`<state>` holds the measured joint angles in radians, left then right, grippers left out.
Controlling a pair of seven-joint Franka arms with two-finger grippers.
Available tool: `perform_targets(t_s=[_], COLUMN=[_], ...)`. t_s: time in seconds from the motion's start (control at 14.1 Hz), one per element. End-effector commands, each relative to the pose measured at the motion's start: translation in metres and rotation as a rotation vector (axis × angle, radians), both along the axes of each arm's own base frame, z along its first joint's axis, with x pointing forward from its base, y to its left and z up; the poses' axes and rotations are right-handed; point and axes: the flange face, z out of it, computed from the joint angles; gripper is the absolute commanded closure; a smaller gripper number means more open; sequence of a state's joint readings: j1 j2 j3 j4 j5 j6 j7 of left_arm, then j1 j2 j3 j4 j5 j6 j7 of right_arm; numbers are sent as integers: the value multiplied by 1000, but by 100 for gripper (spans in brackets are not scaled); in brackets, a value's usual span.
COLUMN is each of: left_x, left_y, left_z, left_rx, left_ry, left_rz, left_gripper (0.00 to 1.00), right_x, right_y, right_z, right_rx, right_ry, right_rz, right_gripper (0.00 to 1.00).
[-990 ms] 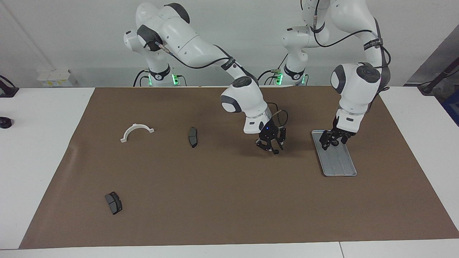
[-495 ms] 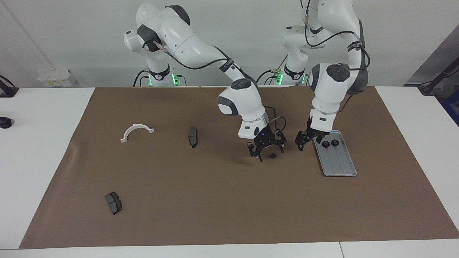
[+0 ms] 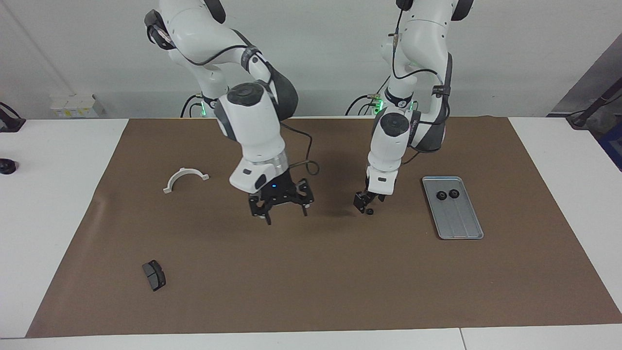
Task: Pick bearing gear from pile to tray
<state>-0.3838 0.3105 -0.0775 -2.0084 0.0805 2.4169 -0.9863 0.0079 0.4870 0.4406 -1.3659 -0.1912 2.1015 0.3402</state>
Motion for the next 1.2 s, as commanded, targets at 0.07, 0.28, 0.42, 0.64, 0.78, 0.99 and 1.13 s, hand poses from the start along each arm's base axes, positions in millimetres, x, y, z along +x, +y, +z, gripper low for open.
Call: perform_targets(t_s=[0.07, 0.28, 0.42, 0.64, 0.78, 0.99, 1.13], left_x=[9, 10, 10, 10, 10, 12, 18], left_y=[3, 6, 5, 4, 3, 6, 7], left_z=[-10, -13, -12, -17, -19, -18, -8], left_rx=[31, 41, 38, 35, 34, 38, 51], left_ry=[-39, -40, -45, -47, -47, -48, -37], left_rz=[-20, -31, -31, -33, -34, -35, -36], left_gripper=[39, 45, 50, 53, 58, 100, 100], right_x=[4, 0, -5, -10, -12, -14, -21], right_y=[-62, -87, -94, -93, -101, -110, -115], right_z=[-4, -7, -13, -12, -4, 2, 15], right_rx=[-23, -51, -64, -72, -82, -91, -108], right_ry=[79, 131, 149, 158, 162, 168, 183], right_rz=[-62, -94, -103, -111, -116, -127, -132], right_gripper=[0, 0, 0, 0, 0, 0, 0])
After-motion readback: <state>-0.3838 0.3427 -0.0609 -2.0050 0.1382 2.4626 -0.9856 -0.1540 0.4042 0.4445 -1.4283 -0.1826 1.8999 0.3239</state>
